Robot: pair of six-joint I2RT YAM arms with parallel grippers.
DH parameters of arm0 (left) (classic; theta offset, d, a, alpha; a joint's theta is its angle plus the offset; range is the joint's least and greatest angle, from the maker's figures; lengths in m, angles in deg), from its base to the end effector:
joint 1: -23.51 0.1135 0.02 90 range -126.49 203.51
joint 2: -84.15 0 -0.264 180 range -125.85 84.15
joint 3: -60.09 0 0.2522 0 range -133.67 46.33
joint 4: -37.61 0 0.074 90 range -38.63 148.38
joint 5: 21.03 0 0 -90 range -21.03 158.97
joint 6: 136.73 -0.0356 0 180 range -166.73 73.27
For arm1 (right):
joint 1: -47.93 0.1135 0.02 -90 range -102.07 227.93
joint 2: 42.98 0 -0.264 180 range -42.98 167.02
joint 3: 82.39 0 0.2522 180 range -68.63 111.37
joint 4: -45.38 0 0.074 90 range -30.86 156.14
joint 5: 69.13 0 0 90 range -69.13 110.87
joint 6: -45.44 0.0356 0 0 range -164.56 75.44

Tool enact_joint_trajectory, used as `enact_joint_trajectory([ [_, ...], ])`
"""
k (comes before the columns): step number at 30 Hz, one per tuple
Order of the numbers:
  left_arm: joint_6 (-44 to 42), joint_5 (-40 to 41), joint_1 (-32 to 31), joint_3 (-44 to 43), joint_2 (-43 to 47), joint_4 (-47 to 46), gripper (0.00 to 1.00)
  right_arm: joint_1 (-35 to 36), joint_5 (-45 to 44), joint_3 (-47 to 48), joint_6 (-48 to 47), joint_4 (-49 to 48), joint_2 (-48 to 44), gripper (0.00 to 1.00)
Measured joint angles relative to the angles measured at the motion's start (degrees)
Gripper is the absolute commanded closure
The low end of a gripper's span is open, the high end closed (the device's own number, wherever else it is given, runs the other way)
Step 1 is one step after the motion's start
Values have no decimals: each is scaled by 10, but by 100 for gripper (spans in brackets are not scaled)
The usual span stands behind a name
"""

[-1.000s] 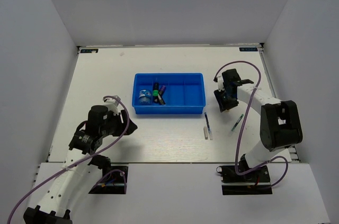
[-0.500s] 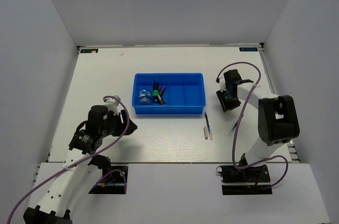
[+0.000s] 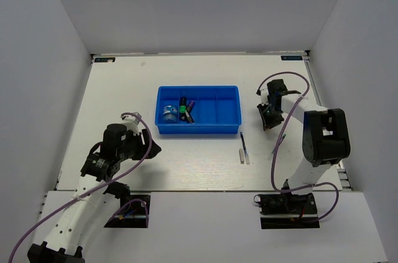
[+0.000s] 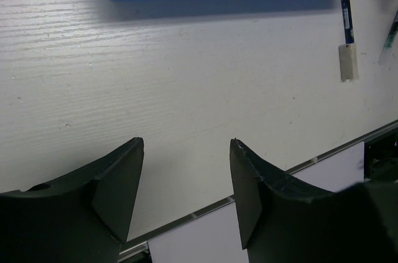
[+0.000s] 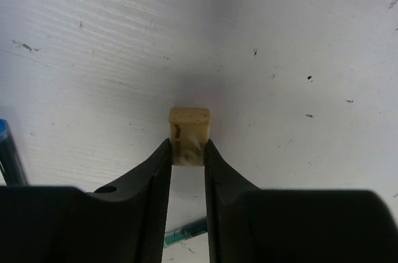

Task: Sort the stationery into containers
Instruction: Grab a piece of stationery with the right arm, then place the stationery into the container

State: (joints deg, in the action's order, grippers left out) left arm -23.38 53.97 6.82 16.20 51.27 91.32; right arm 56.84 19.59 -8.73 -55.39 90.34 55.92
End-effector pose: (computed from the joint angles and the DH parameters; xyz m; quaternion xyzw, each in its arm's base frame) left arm 0.1176 -0.0449 0.2315 -0.0005 0.9097 -0.2485 0.3328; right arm 0.3223 0.0497 0.1637 -0.1670 0.9708 -0.0139 0.1717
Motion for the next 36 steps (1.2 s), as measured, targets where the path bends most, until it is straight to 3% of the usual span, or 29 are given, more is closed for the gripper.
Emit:
enact_joint_trajectory([
  [6, 0, -2, 0, 0, 0, 0, 35, -6, 59, -4, -4, 17, -41, 100],
  [11, 0, -9, 0, 0, -13, -1, 36, -1, 212, 11, -28, 32, -194, 100],
  [14, 0, -10, 0, 0, -20, -1, 36, 18, 290, 65, -28, 35, -214, 100],
  [20, 0, -14, 0, 0, -30, -2, 36, 90, 350, 165, 29, 13, -89, 100],
  [29, -4, -28, 0, 0, -42, -14, 36, 183, 282, 321, 129, -8, 99, 100],
  [30, -4, -31, 0, 0, -43, -16, 36, 189, 277, 341, 134, -5, 112, 97],
  [31, -4, -35, 0, 0, -46, -17, 36, 194, 269, 364, 138, -2, 126, 84],
  [33, -4, -40, 0, 0, -52, -21, 36, 201, 258, 405, 143, 10, 152, 75],
  [34, -2, -44, 0, 0, -57, -23, 36, 204, 251, 418, 144, 15, 162, 63],
  [36, 0, -50, -3, -2, -70, -25, 36, 209, 238, 424, 145, 23, 172, 56],
])
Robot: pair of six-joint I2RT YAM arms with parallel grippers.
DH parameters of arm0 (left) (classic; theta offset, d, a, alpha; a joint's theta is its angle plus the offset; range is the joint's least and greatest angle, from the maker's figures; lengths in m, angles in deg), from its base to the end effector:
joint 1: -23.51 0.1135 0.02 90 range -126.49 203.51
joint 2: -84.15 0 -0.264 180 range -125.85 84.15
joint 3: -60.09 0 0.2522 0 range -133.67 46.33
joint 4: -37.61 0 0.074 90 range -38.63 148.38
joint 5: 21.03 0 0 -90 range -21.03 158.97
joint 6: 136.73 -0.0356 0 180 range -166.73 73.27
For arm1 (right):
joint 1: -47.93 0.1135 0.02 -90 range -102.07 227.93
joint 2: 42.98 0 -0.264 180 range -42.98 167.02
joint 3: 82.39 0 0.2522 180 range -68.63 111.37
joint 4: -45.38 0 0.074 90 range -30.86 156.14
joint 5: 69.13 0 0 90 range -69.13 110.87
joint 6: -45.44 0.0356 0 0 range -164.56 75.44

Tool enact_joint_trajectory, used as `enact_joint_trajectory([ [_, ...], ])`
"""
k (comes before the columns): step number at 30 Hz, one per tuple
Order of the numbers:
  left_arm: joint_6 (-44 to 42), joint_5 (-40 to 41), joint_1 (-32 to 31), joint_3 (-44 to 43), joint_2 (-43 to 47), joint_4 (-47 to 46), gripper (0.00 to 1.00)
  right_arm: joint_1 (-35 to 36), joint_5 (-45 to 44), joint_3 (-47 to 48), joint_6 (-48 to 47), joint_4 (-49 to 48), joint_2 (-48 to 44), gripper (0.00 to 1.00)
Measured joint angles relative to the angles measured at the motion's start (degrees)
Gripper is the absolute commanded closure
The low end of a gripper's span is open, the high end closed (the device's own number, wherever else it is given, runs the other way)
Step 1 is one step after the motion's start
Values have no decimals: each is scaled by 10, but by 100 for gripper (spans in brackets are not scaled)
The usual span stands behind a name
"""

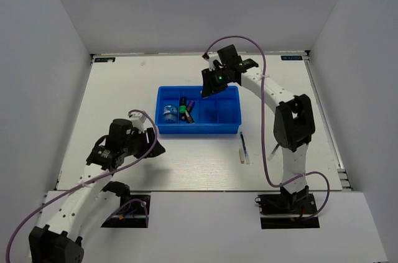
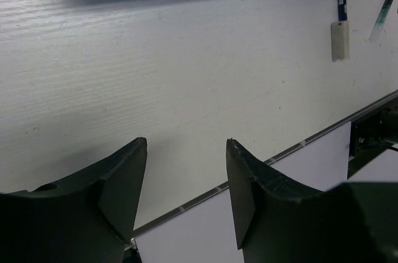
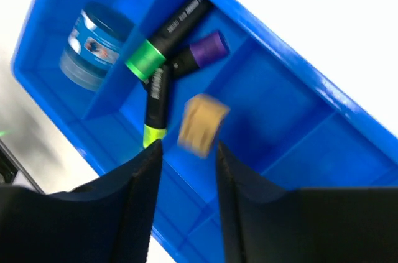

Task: Sort the stationery into containers
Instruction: Place the stationery into the container

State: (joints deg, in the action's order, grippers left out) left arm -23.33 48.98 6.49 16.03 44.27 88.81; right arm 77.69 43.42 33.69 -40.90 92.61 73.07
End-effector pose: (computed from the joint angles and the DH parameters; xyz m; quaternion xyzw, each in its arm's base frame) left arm 0.1324 -0.0533 0.2225 0.0125 0.9185 -0.2762 0.2828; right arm 0.3932 0.2406 0.2724 -0.2757 0.8734 0.2772 0.2904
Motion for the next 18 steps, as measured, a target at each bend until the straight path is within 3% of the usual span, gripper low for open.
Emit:
enact_joint_trajectory([
  [6, 6, 13, -77, -50, -67, -7, 38, 2, -19, 0, -8, 35, 4, 48],
  [9, 7, 46, -146, -87, -109, -24, 40, 2, -18, 0, -13, 46, 4, 53],
  [10, 7, 59, -171, -97, -123, -31, 43, 2, -19, -1, -16, 49, 2, 60],
  [11, 7, 75, -196, -107, -136, -32, 58, 2, -20, -3, -20, 52, -2, 83],
  [12, 10, 91, -220, -116, -150, -37, 66, 2, -26, -18, -30, 47, -16, 98],
  [15, 11, 139, -306, -144, -205, -64, 93, 2, -88, -112, -45, 33, -108, 100],
  [17, 13, 166, -353, -157, -243, -87, 94, -1, -153, -203, -56, -7, -203, 99],
  [18, 17, 181, -374, -164, -265, -99, 94, -5, -191, -247, -59, -18, -258, 83],
])
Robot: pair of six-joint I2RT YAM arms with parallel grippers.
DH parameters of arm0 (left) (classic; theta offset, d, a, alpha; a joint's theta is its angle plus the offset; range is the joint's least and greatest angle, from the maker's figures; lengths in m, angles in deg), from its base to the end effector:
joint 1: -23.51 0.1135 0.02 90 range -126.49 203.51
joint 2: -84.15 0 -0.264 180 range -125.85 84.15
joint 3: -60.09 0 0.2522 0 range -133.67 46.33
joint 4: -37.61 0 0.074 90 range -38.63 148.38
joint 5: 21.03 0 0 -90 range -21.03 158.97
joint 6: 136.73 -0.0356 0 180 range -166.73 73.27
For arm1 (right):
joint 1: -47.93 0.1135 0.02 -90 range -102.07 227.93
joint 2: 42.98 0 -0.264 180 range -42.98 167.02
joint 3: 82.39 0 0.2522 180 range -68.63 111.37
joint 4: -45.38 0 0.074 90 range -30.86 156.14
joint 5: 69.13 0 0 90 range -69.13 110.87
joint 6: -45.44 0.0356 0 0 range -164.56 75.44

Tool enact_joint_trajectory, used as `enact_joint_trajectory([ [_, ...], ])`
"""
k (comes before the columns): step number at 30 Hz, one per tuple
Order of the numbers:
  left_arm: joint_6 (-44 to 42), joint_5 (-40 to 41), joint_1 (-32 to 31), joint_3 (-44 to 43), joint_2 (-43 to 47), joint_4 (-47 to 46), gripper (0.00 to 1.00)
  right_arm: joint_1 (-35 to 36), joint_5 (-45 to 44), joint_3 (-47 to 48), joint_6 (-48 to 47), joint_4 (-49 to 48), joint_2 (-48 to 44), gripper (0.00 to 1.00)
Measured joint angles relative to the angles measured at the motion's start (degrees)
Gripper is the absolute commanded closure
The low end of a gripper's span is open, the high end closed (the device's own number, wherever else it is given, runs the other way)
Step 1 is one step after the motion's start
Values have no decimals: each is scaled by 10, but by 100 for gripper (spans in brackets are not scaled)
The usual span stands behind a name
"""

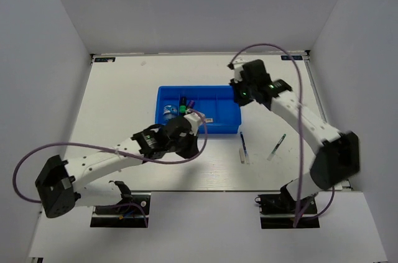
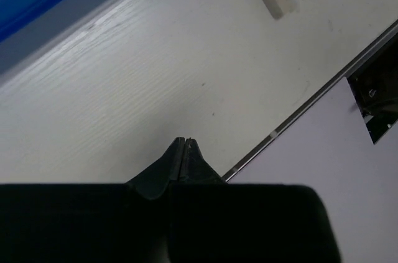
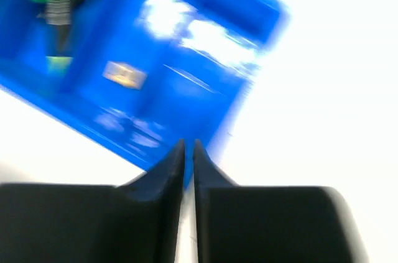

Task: Sort the stationery into containers
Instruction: Grab a piece of stationery with the left arm

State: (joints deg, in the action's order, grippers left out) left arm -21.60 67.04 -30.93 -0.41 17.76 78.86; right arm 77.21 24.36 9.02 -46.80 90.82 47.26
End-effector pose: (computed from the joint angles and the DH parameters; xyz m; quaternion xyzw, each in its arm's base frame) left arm 0.1384 -0.1957 0.2492 0.2414 0.8989 -0.2458 0.2707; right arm 0.3057 0.1739 0.3062 -0.2615 0.8832 0.1181 0.3711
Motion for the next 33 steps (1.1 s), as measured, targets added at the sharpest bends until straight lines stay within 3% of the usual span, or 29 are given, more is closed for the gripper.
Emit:
enact_joint_trajectory([
  [2, 9, 25, -33, -12, -46, -31, 74, -16, -65, -70, 2, -21, -94, 73],
  [4, 22, 47, -60, -31, -95, -54, 53, -38, -111, -113, 5, -29, -155, 73],
  [6, 37, 70, -83, -64, -151, -66, 40, -62, -139, -149, 12, -37, -187, 86],
  [8, 56, 96, -104, -108, -210, -70, 38, -84, -150, -194, 21, -35, -211, 91],
  [13, 102, 148, -143, -210, -318, -64, 36, -129, -143, -271, 38, -15, -248, 92],
  [25, 250, 194, -152, -356, -456, 3, 40, -187, -120, -279, 47, -16, -288, 91],
  [33, 297, 196, -152, -385, -508, 40, 42, -199, -107, -287, 47, -19, -304, 91],
])
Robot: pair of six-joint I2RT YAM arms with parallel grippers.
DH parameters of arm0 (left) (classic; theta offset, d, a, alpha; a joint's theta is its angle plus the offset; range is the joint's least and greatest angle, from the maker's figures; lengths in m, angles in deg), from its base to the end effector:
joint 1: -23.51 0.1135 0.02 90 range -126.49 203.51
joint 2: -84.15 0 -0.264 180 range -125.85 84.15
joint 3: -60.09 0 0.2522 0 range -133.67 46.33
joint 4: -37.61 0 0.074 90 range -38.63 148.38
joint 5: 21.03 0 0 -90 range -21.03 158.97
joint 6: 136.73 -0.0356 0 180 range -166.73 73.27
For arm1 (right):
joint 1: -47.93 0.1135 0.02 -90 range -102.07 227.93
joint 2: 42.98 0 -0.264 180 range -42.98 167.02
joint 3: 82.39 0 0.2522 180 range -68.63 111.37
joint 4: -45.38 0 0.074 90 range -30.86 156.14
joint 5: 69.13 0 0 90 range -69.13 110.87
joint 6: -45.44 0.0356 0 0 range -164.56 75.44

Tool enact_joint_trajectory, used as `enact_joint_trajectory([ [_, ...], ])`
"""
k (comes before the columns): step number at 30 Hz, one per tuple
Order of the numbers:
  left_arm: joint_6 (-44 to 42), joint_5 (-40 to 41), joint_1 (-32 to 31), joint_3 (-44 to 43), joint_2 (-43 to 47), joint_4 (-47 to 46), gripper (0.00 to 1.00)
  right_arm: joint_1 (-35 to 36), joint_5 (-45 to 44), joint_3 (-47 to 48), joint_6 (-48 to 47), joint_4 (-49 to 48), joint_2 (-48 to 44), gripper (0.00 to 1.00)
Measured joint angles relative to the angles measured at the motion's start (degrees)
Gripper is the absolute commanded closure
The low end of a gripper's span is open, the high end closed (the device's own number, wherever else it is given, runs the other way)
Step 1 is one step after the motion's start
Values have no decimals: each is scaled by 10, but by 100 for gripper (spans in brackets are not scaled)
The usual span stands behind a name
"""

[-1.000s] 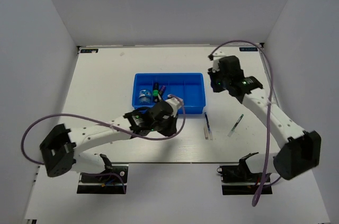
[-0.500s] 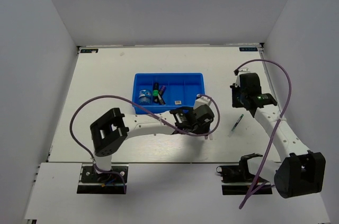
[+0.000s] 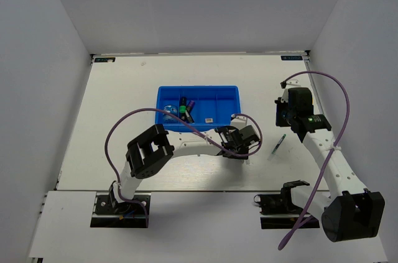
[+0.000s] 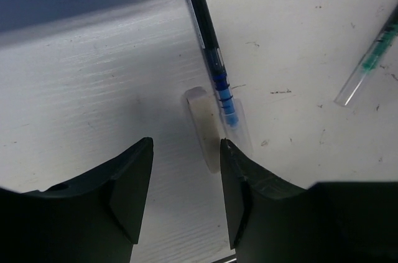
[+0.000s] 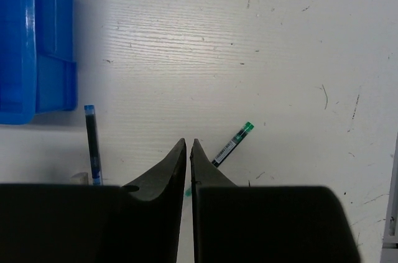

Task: Sort the stationery into containers
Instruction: Grab a piece of stationery with the left arm

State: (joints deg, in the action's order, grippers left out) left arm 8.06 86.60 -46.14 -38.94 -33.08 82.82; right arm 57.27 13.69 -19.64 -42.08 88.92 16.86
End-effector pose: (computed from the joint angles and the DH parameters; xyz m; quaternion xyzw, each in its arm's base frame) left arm 0.1592 -0.3982 0.1730 0.0894 0.9582 -0.1315 0.2379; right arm 0.2200 0.0317 0.2834 -0.0282 0.9068 -0.0137 0.4205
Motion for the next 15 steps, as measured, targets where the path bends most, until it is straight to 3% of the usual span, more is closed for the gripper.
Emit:
enact_joint_trajectory([
  [15, 30, -1, -1, -38, -37, 11, 48, -8, 23, -2, 0, 0, -7, 91],
])
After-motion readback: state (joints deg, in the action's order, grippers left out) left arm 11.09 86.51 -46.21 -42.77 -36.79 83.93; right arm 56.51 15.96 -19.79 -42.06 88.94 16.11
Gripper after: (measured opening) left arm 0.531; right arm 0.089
